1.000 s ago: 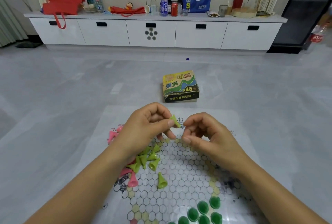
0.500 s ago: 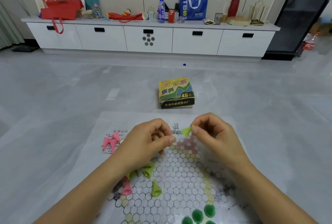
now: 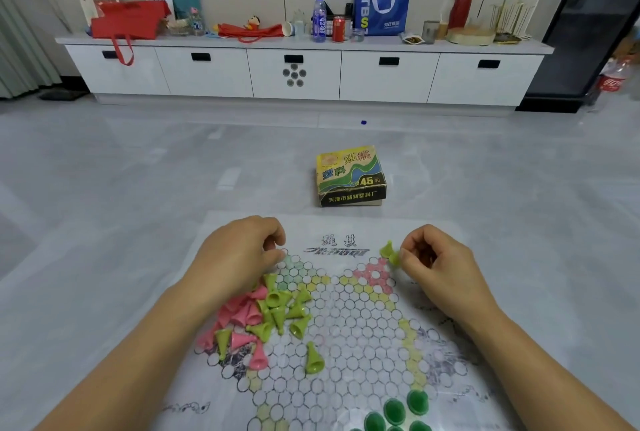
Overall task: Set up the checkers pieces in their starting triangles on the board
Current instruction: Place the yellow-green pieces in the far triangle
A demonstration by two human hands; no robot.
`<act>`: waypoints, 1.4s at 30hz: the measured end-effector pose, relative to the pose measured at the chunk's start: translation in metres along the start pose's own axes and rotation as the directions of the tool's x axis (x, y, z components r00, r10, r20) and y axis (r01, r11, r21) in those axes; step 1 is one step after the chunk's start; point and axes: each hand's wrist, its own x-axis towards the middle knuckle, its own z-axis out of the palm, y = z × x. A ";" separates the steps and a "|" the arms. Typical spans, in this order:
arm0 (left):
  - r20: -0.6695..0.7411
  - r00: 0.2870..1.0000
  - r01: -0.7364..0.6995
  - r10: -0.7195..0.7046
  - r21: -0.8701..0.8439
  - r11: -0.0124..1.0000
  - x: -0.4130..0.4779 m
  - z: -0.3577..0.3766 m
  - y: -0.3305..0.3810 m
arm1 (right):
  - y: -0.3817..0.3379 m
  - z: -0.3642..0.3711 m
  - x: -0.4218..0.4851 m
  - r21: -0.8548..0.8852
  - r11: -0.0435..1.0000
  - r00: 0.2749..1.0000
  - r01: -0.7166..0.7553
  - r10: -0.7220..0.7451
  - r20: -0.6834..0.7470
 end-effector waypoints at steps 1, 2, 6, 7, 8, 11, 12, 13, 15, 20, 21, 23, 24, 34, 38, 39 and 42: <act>0.009 1.000 -0.006 0.006 0.008 1.000 0.000 0.000 0.000 | 0.000 0.000 0.000 -0.008 1.000 1.000 0.008 -0.008 0.011; 0.016 1.000 -0.013 0.013 0.022 1.000 0.000 0.000 0.001 | 0.000 0.000 -0.001 -0.014 1.000 1.000 0.014 -0.014 0.020; 0.036 0.999 -0.016 0.014 0.046 0.999 -0.001 0.000 0.003 | 0.001 0.002 -0.001 -0.020 0.999 0.999 0.026 -0.025 0.040; 0.043 0.999 -0.015 0.013 0.049 0.999 -0.001 0.000 0.004 | 0.001 0.002 -0.001 -0.025 0.999 0.999 0.030 -0.029 0.044; 0.051 0.999 -0.014 0.011 0.054 0.998 -0.002 0.000 0.005 | 0.001 0.002 -0.001 -0.033 0.999 0.998 0.035 -0.034 0.047; 0.072 0.997 -0.014 0.010 0.058 0.998 -0.003 -0.001 0.006 | 0.001 0.002 -0.001 -0.053 0.998 0.998 0.045 -0.042 0.052; 0.082 0.997 -0.018 0.013 0.062 0.998 -0.003 -0.001 0.005 | 0.001 0.002 -0.002 -0.063 0.997 0.997 0.049 -0.046 0.057; 0.092 0.996 -0.025 0.019 0.064 0.998 -0.003 -0.002 0.005 | 0.001 0.002 -0.002 -0.078 0.995 0.997 0.056 -0.051 0.064; 0.116 0.993 -0.038 0.035 0.027 0.999 -0.003 -0.003 0.006 | 0.000 0.003 -0.002 -0.109 0.992 0.995 0.069 -0.060 0.079; 0.230 0.968 -0.074 0.104 -0.134 0.988 -0.007 -0.008 0.012 | 0.000 0.002 -0.001 -0.152 0.985 0.994 0.077 -0.064 0.088; 0.257 0.959 -0.081 0.118 -0.150 0.985 -0.008 -0.008 0.014 | 0.000 0.002 -0.001 -0.154 0.985 0.994 0.076 -0.063 0.091; 0.294 0.947 -0.083 0.127 -0.160 0.984 -0.009 -0.005 0.017 | 0.000 0.002 -0.001 -0.156 0.985 0.994 0.078 -0.063 0.095; 0.303 0.944 -0.082 0.128 -0.160 0.984 -0.009 -0.004 0.018 | 0.000 0.002 -0.001 -0.155 0.985 0.993 0.078 -0.064 0.095; 0.204 0.968 -0.085 0.144 -0.274 0.958 -0.008 0.004 0.022 | -0.001 0.002 -0.001 -0.090 0.994 0.993 0.061 -0.052 0.102; 0.129 0.991 0.050 0.041 -0.632 0.774 -0.011 0.004 0.028 | -0.003 0.001 -0.003 0.023 0.999 0.999 0.049 -0.050 0.016; 0.140 0.990 0.080 0.028 -0.705 0.705 -0.012 0.006 0.029 | -0.004 0.001 -0.003 0.020 0.997 0.997 0.076 -0.076 -0.006; 0.205 0.978 0.159 0.026 -0.827 0.539 -0.013 0.010 0.035 | -0.009 0.002 -0.005 0.030 0.979 0.980 0.201 -0.201 -0.009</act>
